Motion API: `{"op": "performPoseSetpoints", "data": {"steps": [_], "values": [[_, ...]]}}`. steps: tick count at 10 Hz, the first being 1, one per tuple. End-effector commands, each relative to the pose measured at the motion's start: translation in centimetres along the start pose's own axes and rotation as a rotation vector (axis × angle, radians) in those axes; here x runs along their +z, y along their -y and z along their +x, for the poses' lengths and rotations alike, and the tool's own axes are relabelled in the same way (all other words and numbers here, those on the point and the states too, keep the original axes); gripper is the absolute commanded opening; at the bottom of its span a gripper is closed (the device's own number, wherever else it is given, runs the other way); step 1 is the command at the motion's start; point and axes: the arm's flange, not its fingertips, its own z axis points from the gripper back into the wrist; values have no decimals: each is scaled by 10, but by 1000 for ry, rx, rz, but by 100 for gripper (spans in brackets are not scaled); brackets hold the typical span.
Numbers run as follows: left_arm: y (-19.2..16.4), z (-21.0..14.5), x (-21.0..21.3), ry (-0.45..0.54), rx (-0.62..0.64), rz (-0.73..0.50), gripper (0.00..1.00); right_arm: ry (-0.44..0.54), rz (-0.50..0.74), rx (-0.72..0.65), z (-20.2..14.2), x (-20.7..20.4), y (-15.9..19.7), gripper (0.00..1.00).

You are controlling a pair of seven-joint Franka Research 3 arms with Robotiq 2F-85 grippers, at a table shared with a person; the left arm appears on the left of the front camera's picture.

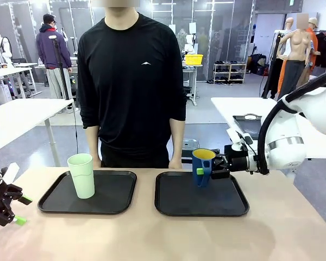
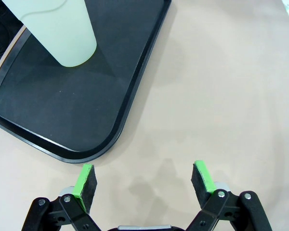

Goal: Sort and store the cups by type.
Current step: Pick up the Handle plastic cup and place it into the empty Flat Tray.

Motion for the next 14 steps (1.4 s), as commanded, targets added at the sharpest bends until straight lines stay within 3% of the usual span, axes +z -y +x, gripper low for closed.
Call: {"op": "performPoseSetpoints", "data": {"steps": [1, 7, 14], "values": [[0, -1, 0, 6, -17, 7, 100, -8, -42, 0, -12, -12, 18, 75], [0, -1, 0, 6, -17, 7, 100, 8, -65, 7, -52, -18, 39, 75], [0, -1, 0, 6, -17, 7, 100, -10, -77, -32, -73, -19, 47, 75]]}}
